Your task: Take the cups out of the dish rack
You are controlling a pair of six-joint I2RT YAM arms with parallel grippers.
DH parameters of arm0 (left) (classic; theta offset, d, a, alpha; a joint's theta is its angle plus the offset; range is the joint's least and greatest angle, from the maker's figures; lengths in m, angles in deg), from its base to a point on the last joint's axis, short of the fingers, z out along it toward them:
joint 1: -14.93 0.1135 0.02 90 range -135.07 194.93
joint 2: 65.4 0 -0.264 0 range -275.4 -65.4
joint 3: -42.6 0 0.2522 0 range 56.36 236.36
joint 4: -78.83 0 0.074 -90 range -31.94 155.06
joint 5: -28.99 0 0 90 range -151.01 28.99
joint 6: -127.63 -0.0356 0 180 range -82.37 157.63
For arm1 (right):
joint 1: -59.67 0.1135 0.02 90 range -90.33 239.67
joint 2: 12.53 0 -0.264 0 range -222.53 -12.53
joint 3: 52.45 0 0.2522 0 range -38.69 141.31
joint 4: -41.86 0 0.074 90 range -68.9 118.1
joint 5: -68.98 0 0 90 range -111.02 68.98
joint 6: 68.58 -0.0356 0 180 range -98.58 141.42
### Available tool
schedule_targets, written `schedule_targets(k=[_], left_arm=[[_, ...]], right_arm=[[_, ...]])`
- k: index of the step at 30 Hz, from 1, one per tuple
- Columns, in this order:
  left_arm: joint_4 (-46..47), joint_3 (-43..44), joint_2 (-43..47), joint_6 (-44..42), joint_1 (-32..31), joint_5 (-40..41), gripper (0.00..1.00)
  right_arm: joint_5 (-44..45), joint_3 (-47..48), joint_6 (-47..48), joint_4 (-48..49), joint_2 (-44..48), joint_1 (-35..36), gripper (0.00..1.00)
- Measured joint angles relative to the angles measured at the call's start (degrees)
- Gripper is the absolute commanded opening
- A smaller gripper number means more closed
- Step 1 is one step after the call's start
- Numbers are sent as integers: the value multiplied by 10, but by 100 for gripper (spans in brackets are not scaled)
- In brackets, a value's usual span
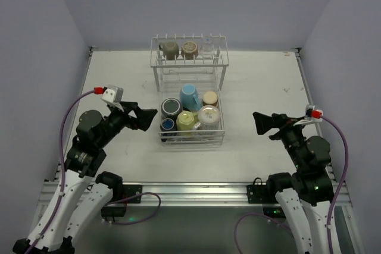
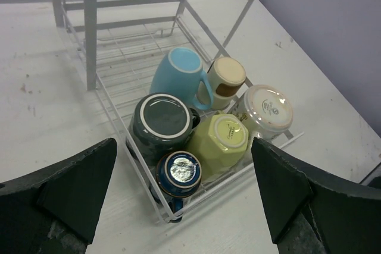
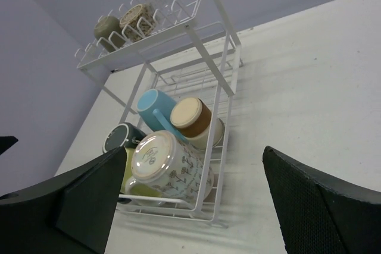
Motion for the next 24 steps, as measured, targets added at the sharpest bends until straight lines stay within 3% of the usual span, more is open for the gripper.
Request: schedule_targets(k=[13, 16, 21, 24], left_arm=[[86, 14, -119, 66, -15, -123, 100], [90, 42, -160, 69, -100, -90, 100], [69, 132, -263, 37, -304, 63, 100], [60, 172, -326, 14, -358, 132, 100]], right_arm=[[11, -7, 0, -26, 3, 0, 99], [11, -7, 0, -26, 3, 0, 99], [10, -7, -2, -26, 3, 0, 99], [8, -9, -6, -26, 1, 0, 99]])
